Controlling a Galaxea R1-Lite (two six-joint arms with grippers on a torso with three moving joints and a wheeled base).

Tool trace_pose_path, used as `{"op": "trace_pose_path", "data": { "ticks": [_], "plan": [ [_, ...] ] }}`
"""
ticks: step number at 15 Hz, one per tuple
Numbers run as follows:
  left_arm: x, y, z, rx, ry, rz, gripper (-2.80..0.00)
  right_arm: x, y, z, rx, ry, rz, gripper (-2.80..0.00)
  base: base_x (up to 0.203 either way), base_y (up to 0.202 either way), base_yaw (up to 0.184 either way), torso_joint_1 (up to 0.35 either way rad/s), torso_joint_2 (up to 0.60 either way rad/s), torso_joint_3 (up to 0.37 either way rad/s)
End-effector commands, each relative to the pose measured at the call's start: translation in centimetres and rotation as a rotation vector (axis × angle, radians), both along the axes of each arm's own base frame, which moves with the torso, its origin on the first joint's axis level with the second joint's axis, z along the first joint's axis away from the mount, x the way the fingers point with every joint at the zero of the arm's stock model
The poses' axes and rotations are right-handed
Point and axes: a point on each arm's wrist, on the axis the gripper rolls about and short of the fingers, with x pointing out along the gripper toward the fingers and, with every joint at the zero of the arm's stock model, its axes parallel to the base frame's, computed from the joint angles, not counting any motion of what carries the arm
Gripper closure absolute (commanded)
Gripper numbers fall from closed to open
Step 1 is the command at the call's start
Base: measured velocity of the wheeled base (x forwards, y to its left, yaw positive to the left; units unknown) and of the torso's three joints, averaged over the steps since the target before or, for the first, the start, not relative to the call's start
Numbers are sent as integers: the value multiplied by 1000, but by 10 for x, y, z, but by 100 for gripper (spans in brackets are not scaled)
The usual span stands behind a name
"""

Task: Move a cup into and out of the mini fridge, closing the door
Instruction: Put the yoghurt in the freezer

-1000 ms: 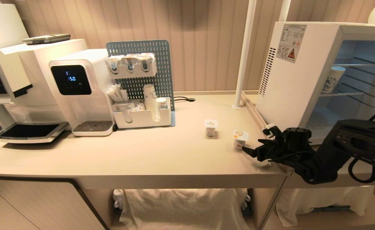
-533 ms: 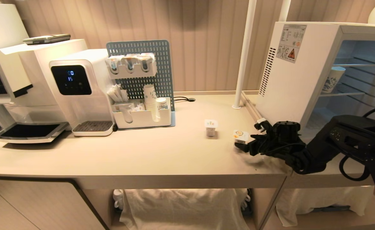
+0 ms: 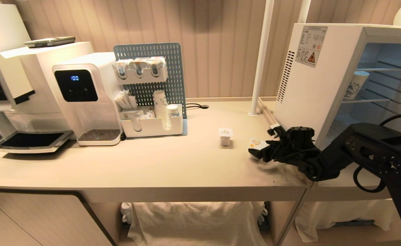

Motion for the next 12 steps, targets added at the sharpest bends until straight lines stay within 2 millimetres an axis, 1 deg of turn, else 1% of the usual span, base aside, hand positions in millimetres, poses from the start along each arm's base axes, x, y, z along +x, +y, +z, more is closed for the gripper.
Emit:
{"op": "trace_pose_path", "data": {
  "ticks": [1,2,6,9,10,12],
  "plan": [
    [0,0,0,-1,1,1,0,1,1,-2,-2,-4,6,-280,0,0,0,0,0,0],
    [0,0,0,-1,1,1,0,0,1,-3,-6,5,6,0,0,0,0,0,0,0],
    [0,0,0,-1,1,1,0,2,1,-1,-4,1,5,0,0,0,0,0,0,0],
    [0,0,0,-1,1,2,0,-1,0,5,-3,-2,5,0,0,0,0,0,0,0],
    [0,0,0,-2,1,3,0,-5,0,12,-1,-6,5,0,0,0,0,0,0,0],
    [0,0,0,-1,1,2,0,-20,-3,38,4,-30,4,0,0,0,0,0,0,0]
  ]
}}
